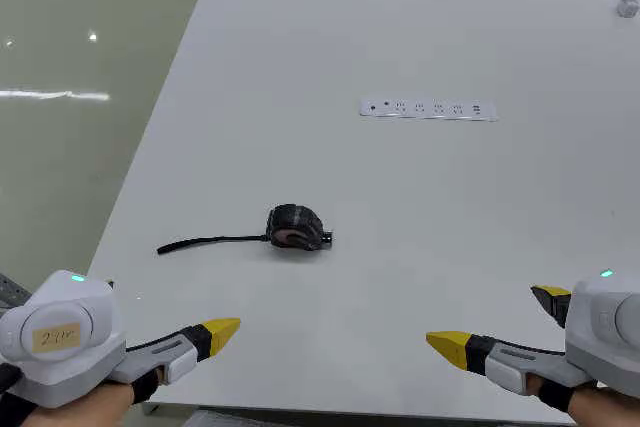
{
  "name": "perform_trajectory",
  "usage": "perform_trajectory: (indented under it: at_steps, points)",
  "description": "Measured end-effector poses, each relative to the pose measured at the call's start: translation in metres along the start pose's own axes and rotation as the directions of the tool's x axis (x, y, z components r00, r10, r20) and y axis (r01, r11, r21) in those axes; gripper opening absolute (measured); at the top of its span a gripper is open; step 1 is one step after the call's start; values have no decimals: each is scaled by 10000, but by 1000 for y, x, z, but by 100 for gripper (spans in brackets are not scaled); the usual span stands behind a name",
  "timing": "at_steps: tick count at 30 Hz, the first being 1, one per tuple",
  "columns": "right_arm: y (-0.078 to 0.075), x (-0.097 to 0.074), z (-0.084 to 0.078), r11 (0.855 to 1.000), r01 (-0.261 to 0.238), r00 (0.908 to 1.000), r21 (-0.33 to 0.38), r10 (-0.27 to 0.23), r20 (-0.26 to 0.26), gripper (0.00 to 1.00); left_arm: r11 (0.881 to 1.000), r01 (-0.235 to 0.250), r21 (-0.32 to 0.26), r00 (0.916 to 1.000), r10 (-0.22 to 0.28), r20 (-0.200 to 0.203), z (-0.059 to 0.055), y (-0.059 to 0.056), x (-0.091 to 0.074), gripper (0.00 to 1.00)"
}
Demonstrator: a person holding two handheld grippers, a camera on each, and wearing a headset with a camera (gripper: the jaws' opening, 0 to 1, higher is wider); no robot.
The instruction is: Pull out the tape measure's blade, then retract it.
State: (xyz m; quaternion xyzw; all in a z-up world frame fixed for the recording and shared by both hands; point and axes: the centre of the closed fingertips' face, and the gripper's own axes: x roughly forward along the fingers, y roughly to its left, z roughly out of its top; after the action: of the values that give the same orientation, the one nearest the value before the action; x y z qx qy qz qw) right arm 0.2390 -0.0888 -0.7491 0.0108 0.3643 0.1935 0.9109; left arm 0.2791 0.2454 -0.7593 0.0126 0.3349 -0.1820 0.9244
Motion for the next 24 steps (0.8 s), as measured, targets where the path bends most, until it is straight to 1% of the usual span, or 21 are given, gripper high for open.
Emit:
perform_trajectory:
  at_steps: [9, 24]
  points:
    - [1, 1, -1, 10000, -25, 10000, -19, 25, -10, 97, 10000, -16, -2, 10000, 16, -6, 1, 2, 1, 98]
    - [0, 1, -6, 10000, 30, 9999, 16, -30, -109, 97, 10000, 59, 14, 10000, -59, -59, 1, 0, 5, 98]
